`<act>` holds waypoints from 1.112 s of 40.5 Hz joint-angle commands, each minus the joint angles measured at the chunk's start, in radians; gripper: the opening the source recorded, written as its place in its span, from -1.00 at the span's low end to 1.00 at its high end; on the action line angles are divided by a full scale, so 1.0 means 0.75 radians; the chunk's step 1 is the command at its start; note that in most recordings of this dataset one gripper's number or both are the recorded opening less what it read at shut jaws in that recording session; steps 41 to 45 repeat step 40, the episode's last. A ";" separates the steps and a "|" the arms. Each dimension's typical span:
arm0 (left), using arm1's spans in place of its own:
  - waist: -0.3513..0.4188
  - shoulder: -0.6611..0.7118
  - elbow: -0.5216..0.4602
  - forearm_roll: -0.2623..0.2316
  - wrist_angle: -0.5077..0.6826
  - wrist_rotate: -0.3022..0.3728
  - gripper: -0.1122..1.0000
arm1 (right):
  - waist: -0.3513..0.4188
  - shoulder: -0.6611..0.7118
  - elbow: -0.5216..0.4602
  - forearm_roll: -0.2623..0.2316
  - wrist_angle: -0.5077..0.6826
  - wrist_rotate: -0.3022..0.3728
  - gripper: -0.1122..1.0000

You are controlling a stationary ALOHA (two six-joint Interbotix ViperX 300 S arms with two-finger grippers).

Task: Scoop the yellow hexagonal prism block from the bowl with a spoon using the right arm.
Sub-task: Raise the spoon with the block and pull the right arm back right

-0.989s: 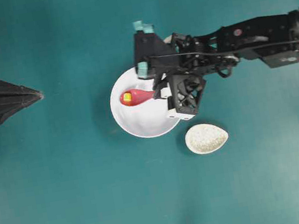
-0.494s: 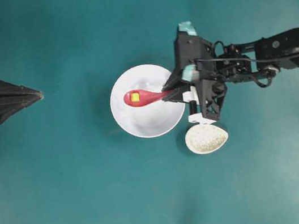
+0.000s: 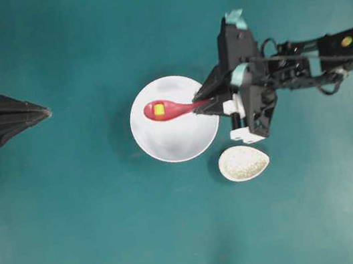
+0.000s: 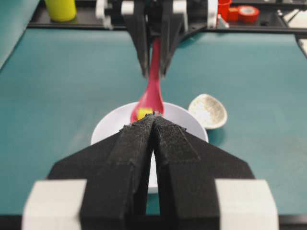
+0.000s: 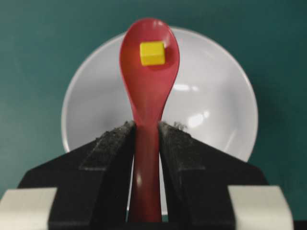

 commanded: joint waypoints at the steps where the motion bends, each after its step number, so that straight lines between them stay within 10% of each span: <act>1: 0.000 0.010 -0.010 0.004 -0.008 -0.002 -0.81 | -0.004 -0.078 -0.057 -0.002 0.067 0.000 -0.39; 45: 0.002 0.037 -0.008 0.004 -0.131 -0.014 -0.81 | -0.006 -0.166 -0.076 -0.010 0.180 0.000 -0.39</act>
